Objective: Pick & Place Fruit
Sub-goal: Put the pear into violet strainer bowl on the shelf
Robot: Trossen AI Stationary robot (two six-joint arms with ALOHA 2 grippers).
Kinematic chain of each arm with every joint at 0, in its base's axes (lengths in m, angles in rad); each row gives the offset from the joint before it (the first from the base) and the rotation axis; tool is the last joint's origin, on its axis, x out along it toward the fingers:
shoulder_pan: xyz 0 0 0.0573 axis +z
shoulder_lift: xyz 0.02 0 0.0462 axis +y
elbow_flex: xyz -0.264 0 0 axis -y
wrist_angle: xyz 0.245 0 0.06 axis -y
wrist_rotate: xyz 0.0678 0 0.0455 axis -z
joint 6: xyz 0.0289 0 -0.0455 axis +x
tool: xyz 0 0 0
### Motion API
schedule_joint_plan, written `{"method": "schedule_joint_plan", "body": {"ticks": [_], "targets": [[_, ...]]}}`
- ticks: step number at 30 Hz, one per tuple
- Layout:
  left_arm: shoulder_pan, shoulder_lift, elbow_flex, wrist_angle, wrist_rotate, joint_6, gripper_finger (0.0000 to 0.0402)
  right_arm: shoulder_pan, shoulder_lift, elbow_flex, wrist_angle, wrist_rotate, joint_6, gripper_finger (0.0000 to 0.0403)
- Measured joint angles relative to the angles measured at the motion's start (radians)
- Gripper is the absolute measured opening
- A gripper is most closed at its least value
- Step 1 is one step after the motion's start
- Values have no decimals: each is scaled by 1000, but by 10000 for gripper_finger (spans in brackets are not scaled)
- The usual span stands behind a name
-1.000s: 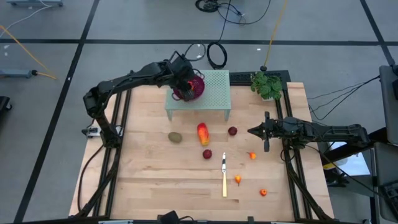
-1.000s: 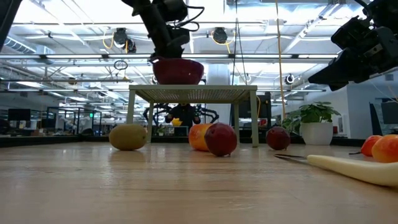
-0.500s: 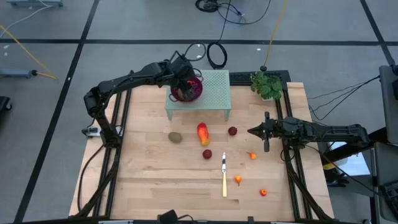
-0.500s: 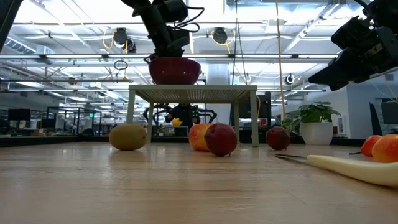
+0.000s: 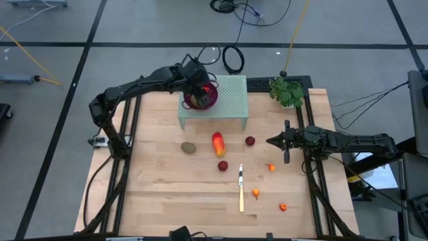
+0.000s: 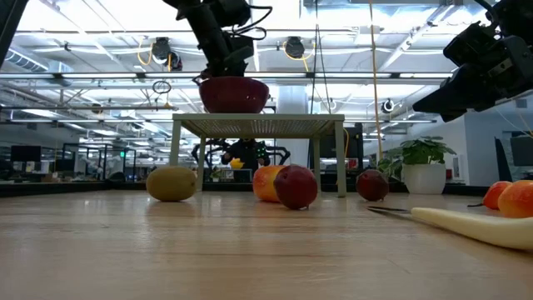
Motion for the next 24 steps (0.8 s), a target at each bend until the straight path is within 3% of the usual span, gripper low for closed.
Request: {"method": "schedule_joint_plan", "body": {"ticks": [11, 24], "targets": [[-39, -17, 160, -58, 0, -5, 182, 0, 0, 0, 0, -2, 0, 4], [-211, -17, 256, -57, 0, -104, 182, 0, 0, 0, 0, -3, 0, 4]]}}
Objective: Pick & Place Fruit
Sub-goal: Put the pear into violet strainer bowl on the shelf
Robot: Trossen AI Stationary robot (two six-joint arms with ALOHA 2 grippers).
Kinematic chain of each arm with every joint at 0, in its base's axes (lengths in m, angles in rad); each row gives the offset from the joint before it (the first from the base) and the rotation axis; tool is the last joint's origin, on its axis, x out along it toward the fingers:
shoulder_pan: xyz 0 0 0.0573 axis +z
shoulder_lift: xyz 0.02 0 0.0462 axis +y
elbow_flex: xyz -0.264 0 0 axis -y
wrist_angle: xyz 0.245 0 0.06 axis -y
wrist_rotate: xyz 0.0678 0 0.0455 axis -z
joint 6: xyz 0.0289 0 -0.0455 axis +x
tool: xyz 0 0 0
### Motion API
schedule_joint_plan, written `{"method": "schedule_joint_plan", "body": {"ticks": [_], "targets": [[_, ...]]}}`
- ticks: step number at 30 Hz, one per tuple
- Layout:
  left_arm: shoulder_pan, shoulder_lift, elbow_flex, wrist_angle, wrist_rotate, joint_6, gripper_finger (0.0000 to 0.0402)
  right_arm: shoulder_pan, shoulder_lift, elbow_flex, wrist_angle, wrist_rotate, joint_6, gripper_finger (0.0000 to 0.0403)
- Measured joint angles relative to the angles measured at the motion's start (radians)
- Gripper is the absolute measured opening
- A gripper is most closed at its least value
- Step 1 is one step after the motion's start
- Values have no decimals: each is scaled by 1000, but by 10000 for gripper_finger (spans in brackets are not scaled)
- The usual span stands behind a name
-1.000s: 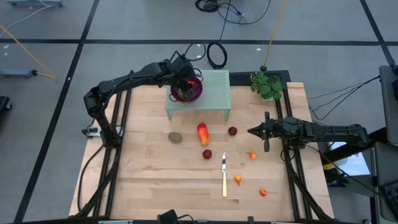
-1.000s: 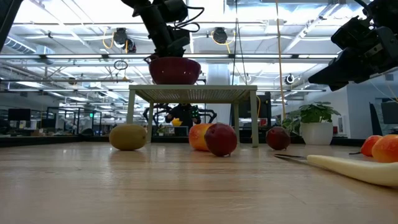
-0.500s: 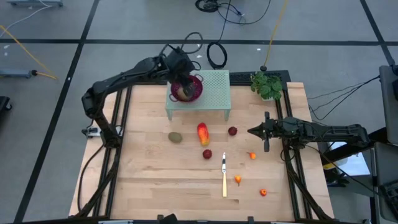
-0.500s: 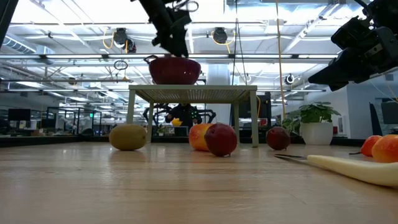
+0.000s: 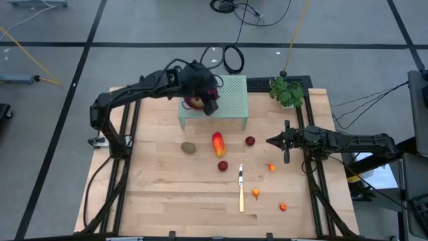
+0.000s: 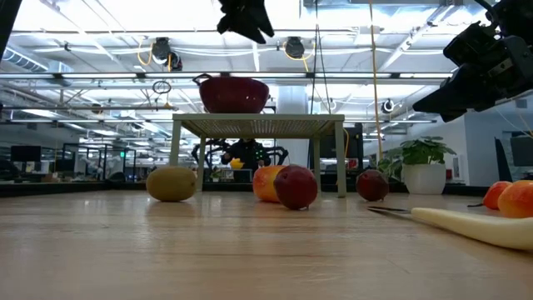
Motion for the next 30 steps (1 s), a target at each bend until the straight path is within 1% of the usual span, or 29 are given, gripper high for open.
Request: {"method": "schedule_joint_plan", "body": {"ticks": [3, 6, 10, 14, 21, 24, 30], "targets": [[-36, 0, 0, 0, 16, -36, 182, 0, 0, 0, 0, 0, 2, 4], [-66, 0, 0, 0, 40, -67, 182, 0, 0, 0, 0, 0, 38, 4], [-101, 0, 0, 1, 43, -104, 182, 0, 0, 0, 0, -1, 80, 4], [-138, 0, -6, 7, 38, -132, 182, 0, 0, 0, 0, -10, 86, 4], [-216, 1, -101, 95, 27, -205, 181, 0, 0, 0, 0, -132, 102, 4], [-256, 0, -159, 182, 27, -232, 181, 0, 0, 0, -8, -177, 149, 4], [-324, 1, -258, 315, 23, -308, 181, 0, 0, 0, -93, -243, 210, 4]]}}
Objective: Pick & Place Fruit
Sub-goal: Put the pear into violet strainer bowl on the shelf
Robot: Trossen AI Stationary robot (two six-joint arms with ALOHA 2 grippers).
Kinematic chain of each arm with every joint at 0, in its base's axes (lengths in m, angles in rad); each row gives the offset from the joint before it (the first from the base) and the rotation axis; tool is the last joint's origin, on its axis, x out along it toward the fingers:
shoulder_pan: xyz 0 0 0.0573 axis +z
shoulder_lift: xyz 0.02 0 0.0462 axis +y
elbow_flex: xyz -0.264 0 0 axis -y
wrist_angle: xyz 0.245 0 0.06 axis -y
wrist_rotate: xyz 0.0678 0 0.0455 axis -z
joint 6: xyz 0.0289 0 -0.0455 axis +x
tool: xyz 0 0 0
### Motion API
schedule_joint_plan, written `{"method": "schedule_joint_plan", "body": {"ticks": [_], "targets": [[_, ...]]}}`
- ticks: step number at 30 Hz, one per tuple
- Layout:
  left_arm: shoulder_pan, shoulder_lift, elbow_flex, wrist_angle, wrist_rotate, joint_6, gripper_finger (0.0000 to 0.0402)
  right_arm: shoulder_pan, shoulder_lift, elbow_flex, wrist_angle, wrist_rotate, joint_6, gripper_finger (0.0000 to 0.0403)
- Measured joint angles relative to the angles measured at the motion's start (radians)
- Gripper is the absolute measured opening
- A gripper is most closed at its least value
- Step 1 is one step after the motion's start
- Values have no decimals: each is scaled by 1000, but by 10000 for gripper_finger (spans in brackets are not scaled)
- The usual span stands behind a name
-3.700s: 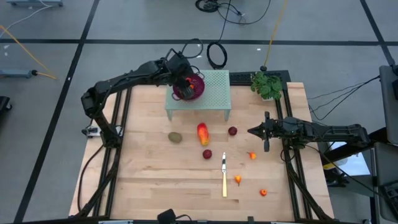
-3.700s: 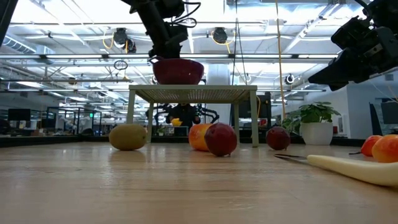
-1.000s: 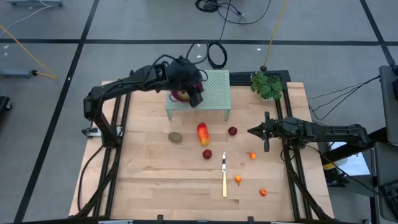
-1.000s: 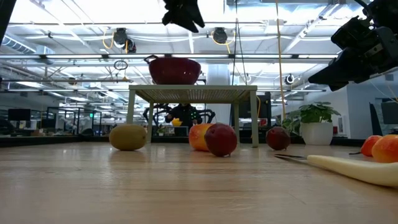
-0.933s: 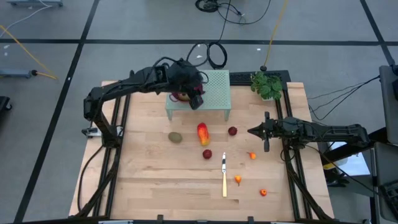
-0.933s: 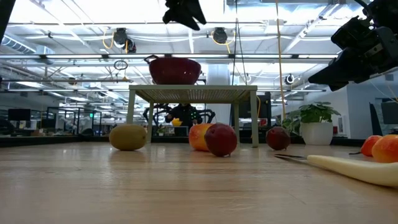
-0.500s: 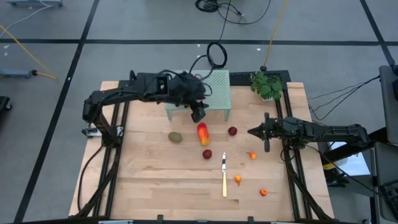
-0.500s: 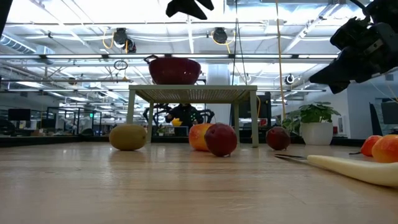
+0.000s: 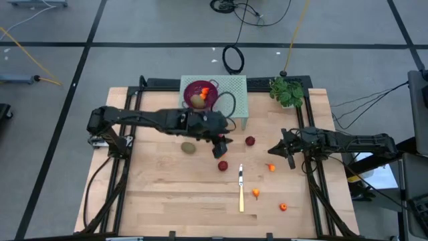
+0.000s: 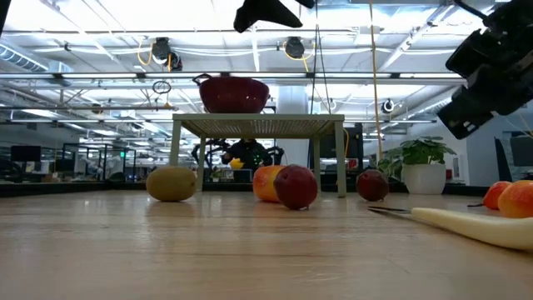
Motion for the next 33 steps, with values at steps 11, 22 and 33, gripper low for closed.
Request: {"method": "schedule_joint_plan", "body": {"ticks": [11, 22, 33], "targets": [[-83, 0, -109, 104, -54, -57, 181, 0, 0, 0, -24, -49, 8, 4], [-37, -46, -202, 107, 46, 32, 181, 0, 0, 0, -23, -48, 17, 4], [21, -429, -563, 168, 57, 56, 181, 0, 3, 0, -19, 4, 97, 4]]}}
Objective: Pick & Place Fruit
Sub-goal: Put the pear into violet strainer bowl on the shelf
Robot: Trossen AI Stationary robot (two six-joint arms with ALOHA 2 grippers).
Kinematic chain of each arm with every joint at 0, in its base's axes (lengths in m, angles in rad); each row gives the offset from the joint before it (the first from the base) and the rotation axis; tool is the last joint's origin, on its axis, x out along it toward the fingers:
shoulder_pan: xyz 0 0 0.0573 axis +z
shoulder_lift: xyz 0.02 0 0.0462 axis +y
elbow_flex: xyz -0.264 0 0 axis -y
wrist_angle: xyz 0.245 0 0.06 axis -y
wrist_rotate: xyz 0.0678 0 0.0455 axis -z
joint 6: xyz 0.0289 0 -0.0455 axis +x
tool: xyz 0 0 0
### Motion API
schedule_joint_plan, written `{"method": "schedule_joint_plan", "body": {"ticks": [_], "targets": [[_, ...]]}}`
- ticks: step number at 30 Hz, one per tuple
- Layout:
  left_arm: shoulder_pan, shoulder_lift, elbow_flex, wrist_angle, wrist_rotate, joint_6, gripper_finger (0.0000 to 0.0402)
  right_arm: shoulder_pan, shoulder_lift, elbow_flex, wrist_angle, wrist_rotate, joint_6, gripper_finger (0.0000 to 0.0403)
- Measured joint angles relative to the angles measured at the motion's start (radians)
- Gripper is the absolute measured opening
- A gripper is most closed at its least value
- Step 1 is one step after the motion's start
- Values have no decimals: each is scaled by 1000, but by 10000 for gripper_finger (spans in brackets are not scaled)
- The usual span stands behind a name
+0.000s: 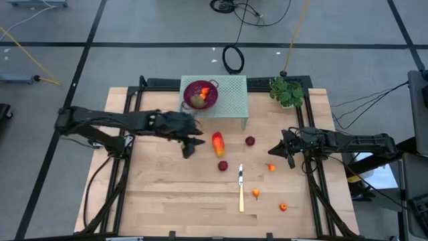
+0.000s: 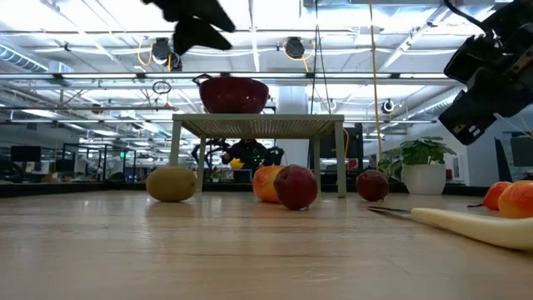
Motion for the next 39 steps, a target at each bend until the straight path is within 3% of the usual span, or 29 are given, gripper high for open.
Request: {"method": "schedule_joint_plan", "body": {"ticks": [9, 21, 30, 39], "targets": [[1, -331, -285, 105, -90, -13, 181, 0, 47, 0, 41, 8, 75, 4], [1, -649, -486, 104, -134, -17, 181, 0, 257, 177, 59, 56, 11, 4], [1, -788, -604, 124, -134, -45, 181, 48, 466, 442, -247, 53, -19, 4], [1, -840, -664, 153, -135, -16, 181, 190, 693, 608, -423, 53, 89, 4]]}}
